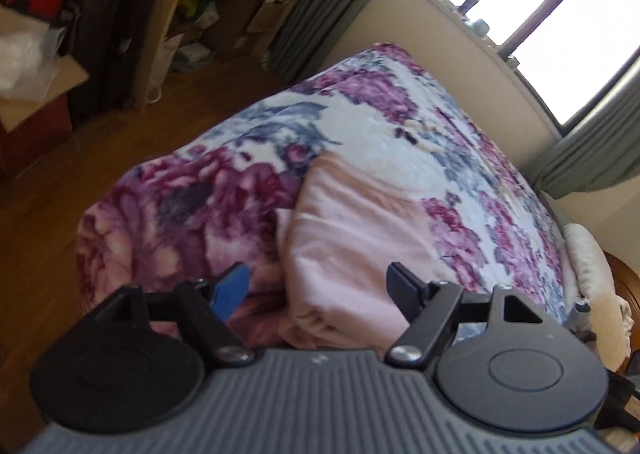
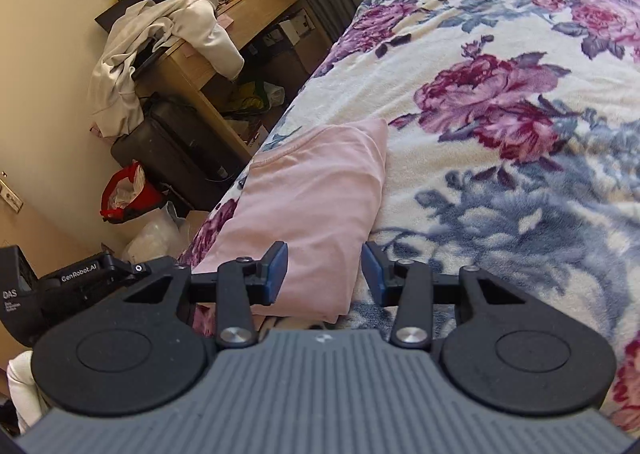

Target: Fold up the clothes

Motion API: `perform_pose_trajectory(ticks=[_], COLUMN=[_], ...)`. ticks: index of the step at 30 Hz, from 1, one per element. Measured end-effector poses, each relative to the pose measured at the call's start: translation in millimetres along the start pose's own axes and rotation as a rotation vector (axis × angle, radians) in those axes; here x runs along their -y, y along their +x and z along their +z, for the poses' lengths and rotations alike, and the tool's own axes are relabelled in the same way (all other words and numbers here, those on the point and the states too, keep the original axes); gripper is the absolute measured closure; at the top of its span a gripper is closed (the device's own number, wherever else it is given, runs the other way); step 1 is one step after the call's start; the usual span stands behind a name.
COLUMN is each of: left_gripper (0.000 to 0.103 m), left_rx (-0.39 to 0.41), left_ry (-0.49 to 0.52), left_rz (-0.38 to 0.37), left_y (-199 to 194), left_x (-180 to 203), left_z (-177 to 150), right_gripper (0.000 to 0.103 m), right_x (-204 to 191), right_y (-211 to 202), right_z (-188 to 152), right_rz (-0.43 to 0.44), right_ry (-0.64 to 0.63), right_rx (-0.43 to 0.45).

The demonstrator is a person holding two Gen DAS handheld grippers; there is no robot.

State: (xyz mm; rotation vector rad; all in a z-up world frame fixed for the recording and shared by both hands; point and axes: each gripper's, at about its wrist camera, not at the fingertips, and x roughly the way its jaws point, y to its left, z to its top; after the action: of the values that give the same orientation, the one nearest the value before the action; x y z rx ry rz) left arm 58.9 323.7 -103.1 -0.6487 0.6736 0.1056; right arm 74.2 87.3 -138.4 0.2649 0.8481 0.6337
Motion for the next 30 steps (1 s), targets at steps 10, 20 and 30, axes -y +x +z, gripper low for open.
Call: perform_pose_trajectory(ticks=[10, 20, 30], left_gripper=[0.023, 0.01, 0.001], left_rx=[-0.046, -0.06, -0.046], left_ry=[0.343, 0.532, 0.604], left_rz=[-0.067, -0.023, 0.091], left_y=[-27, -27, -39], left_x=[148, 232, 255], left_z=[-52, -109, -140], right_gripper=[0.039, 0.008, 0.0], right_x=[33, 75, 93], right_y=[-109, -213, -257], right_z=[23, 15, -7], right_rz=[-0.29, -0.462, -0.546], right_ry=[-0.003, 0.044, 0.01], right_rx=[0.119, 0.254, 0.241])
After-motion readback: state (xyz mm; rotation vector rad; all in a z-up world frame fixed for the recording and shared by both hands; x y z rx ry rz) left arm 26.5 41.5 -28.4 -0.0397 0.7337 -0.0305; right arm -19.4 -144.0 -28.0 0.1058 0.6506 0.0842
